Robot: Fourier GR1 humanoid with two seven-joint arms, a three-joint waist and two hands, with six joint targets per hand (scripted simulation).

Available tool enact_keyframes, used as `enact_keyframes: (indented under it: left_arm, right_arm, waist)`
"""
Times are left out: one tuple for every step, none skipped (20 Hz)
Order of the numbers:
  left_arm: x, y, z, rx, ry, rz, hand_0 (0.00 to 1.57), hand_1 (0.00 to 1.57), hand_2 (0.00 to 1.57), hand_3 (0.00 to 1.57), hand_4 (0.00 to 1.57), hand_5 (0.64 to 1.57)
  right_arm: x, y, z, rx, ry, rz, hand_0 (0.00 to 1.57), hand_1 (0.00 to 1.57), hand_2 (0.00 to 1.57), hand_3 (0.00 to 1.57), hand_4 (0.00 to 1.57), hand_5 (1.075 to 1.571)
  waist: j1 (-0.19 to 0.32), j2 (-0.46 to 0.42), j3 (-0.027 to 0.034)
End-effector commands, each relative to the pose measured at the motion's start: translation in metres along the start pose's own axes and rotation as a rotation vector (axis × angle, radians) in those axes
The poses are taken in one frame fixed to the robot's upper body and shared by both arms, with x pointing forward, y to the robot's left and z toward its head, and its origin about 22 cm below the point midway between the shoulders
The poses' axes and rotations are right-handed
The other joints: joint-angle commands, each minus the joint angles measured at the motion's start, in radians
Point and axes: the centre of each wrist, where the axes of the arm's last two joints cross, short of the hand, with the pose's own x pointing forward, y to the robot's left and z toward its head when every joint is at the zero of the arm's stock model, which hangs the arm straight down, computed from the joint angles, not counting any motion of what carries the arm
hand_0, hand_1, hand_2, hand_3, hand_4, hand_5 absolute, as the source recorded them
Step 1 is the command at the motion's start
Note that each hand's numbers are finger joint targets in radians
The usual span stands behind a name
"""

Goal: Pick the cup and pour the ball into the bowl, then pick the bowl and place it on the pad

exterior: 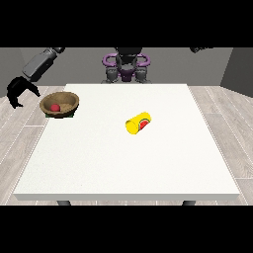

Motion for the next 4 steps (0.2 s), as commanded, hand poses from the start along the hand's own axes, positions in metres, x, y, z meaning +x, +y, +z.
enact_keyframes:
  left_arm:
    - [-0.014, 0.008, 0.007, 0.039, 0.055, 0.033, 0.00, 0.00, 0.00, 0.00, 0.00, 1.566]
    - [-0.036, 0.014, 0.010, 0.045, 0.136, 0.030, 0.00, 0.00, 0.00, 0.00, 0.00, 1.566]
    - [-0.068, 0.018, 0.020, 0.064, 0.137, 0.024, 0.00, 0.00, 0.00, 0.00, 0.00, 1.566]
    - [-0.062, 0.020, 0.014, 0.062, 0.148, 0.052, 0.00, 0.00, 0.00, 0.00, 0.00, 1.566]
  right_arm:
    - [0.022, -0.007, -0.005, 0.067, 0.008, -0.026, 0.39, 0.39, 0.00, 0.11, 0.00, 1.397]
    - [0.020, -0.006, -0.005, 0.083, 0.064, -0.014, 0.41, 0.41, 0.08, 0.31, 0.00, 1.388]
    - [0.021, 0.009, -0.009, 0.114, 0.022, -0.029, 0.45, 0.45, 0.27, 0.38, 0.19, 1.361]
    - [0.057, 0.006, -0.018, 0.103, -0.012, -0.049, 0.38, 0.38, 0.12, 0.41, 0.31, 1.374]
  waist:
    - [-0.024, -0.068, -0.0013]
    - [-0.029, -0.135, -0.0028]
    - [-0.038, -0.155, -0.0042]
    - [-0.017, -0.147, -0.0040]
